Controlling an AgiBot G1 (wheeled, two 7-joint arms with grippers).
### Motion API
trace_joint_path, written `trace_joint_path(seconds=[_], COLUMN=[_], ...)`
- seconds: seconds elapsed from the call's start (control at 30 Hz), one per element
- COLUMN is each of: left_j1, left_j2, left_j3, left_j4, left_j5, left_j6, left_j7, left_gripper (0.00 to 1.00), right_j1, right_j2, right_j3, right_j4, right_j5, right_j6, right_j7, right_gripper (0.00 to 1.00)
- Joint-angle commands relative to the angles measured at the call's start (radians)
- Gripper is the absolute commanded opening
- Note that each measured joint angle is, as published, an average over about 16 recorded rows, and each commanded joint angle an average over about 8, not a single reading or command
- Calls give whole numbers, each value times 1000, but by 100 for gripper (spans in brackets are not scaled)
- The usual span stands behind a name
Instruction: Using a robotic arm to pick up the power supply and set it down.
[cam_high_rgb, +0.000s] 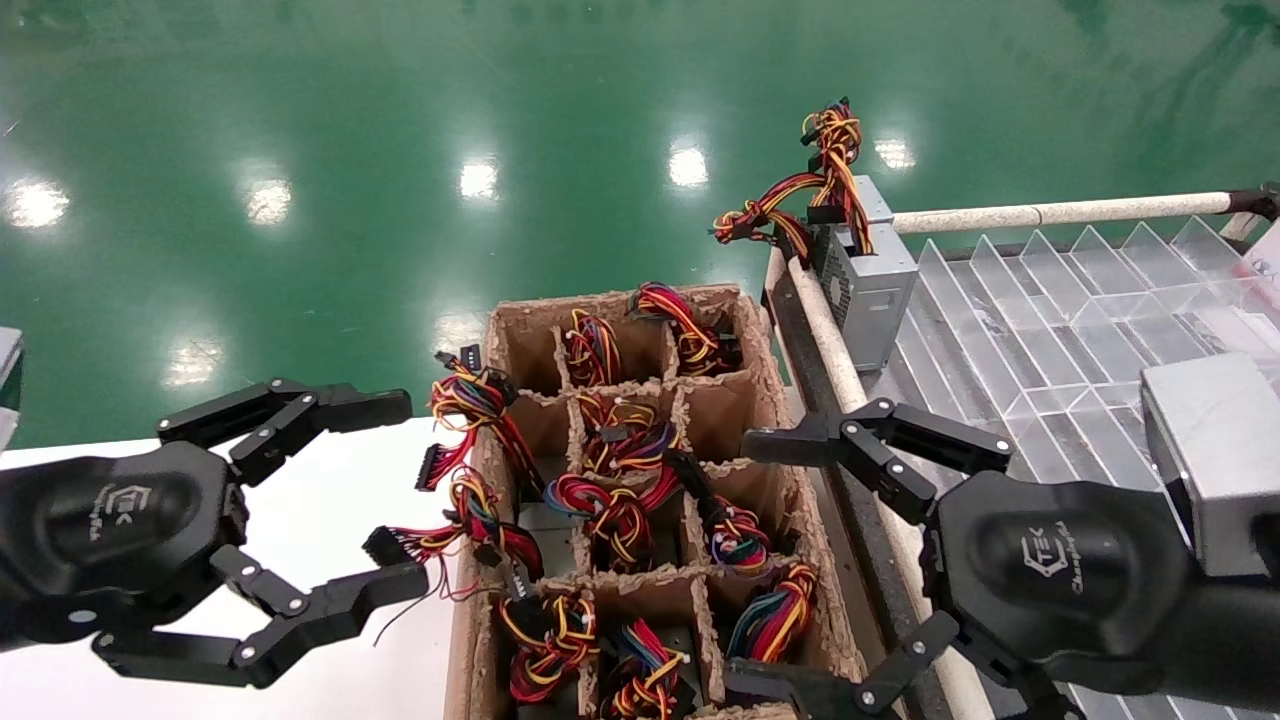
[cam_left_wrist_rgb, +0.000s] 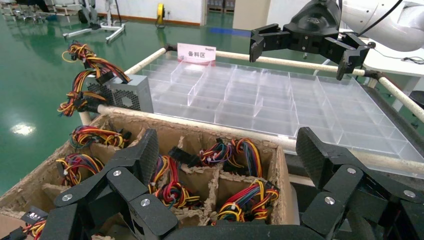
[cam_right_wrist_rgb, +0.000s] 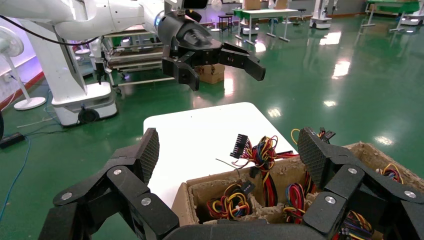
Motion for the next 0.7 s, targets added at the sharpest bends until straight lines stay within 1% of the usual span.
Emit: trace_joint_path(seconds=[0.03, 0.7], left_j1=[0, 0], left_j2=[0, 0], left_j3=[0, 0], left_j4=[0, 0], left_j5=[0, 0], left_j6=[0, 0], left_j7=[0, 0], left_gripper=[100, 100], right_j1=[0, 0], right_j2=[0, 0], right_j3=[0, 0], right_j4=[0, 0], right_j5=[0, 0], right_j6=[0, 0], right_j7=[0, 0], right_gripper=[100, 100])
